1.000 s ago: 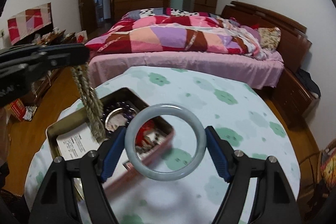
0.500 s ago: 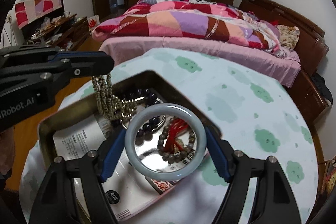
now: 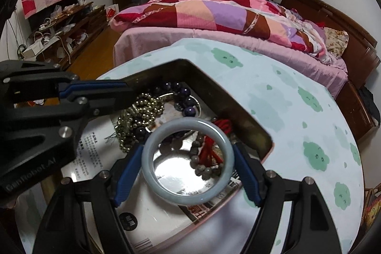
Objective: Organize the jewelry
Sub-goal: 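Drop the gold chain into the tin with the left tool while the right tool drops the bangle, then grasp the silver watch with the left tool while the right tool grasps the pearl necklace, then carry the watch over the tin with the left tool while the right tool carries the pearls, then open the left tool to drop the watch while the right tool releases the pearls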
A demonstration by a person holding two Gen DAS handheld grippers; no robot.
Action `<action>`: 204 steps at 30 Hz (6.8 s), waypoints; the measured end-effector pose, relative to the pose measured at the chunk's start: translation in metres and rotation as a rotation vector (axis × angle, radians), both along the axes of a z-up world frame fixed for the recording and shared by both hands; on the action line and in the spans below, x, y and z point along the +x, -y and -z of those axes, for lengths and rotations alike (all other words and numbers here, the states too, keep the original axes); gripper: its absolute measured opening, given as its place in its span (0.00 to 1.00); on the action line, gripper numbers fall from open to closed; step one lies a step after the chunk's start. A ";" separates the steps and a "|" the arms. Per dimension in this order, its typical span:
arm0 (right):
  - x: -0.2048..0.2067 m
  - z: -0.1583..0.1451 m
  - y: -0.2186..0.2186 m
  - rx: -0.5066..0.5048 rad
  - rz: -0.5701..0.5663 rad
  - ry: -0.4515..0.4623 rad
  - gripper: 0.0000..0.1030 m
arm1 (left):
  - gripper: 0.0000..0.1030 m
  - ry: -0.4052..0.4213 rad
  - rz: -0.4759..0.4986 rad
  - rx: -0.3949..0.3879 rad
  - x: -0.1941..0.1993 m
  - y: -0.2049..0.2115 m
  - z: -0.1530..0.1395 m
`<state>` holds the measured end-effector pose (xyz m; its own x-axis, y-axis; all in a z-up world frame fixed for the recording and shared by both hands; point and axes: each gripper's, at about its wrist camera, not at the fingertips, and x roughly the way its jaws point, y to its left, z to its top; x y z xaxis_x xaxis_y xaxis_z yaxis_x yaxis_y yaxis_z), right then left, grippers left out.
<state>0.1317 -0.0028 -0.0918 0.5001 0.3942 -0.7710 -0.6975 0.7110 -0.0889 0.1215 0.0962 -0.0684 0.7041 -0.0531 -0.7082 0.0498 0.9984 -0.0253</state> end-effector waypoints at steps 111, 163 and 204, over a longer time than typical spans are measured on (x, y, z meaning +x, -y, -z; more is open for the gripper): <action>-0.104 0.018 0.178 0.138 0.378 -0.056 0.08 | 0.13 0.066 0.378 -0.162 -0.108 0.122 -0.013; -0.079 -0.096 0.068 0.219 0.091 0.189 0.07 | 0.13 0.245 0.087 -0.181 -0.088 0.002 -0.073; -0.058 -0.013 0.000 0.118 0.038 0.010 0.07 | 0.13 0.047 -0.028 -0.084 -0.050 -0.015 0.003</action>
<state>0.0739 -0.0030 -0.0792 0.5243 0.4622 -0.7152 -0.6691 0.7431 -0.0102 0.0716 0.1117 -0.0712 0.7382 -0.0910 -0.6685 0.0249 0.9939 -0.1077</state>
